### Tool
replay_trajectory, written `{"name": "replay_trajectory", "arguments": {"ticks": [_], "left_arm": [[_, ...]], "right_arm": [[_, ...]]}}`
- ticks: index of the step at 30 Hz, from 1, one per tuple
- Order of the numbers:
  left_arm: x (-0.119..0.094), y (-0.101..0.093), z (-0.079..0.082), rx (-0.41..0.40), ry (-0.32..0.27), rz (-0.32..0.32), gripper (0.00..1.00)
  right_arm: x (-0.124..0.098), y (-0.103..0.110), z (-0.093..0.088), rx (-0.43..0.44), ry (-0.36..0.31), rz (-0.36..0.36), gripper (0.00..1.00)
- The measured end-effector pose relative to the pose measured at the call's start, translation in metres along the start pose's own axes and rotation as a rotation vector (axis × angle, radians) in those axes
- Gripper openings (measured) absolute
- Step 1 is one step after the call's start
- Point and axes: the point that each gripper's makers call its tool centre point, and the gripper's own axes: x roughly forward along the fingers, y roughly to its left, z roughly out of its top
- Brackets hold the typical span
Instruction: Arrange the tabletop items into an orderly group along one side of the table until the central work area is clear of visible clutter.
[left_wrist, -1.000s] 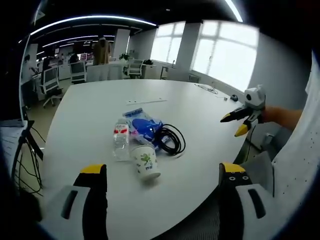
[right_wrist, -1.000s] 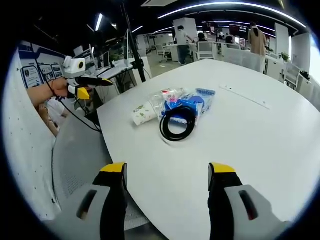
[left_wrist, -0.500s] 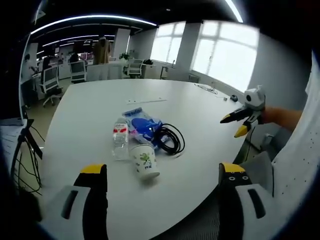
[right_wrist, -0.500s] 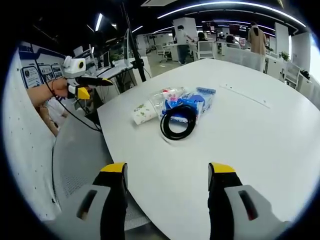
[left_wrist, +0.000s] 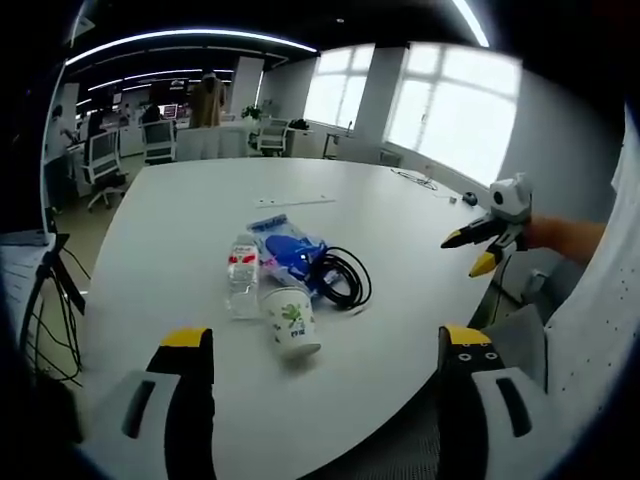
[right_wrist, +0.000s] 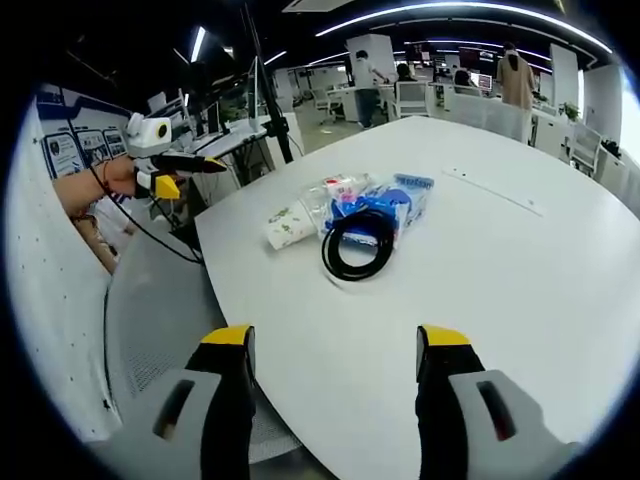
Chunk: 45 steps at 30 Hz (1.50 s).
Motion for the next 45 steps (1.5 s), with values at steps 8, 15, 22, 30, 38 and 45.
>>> {"name": "replay_trajectory", "arguments": {"ticks": [8,15,22,30,38,45], "left_arm": [[0.001,0.0,0.0,-0.006,-0.002,0.002,0.95],[0.002,0.0,-0.001,-0.009,0.002,0.0,0.95],[0.003,0.0,0.0,-0.011,0.001,-0.001,0.95],[0.006,-0.001,0.004,-0.005,-0.004,-0.008,0.95],[0.011,-0.002,0.006,-0.002,-0.001,-0.017,0.96],[0.014,-0.001,0.006,-0.001,0.003,-0.022,0.96]], "right_arm": [[0.002,0.001,0.0,0.002,0.004,0.004,0.64],[0.003,0.0,-0.001,0.004,0.006,0.005,0.64],[0.004,-0.001,-0.001,0.005,0.008,0.006,0.64],[0.005,-0.002,-0.001,0.008,0.008,0.007,0.64],[0.007,-0.003,0.0,0.011,0.006,0.009,0.64],[0.01,-0.003,0.002,0.012,0.008,0.012,0.64]]}}
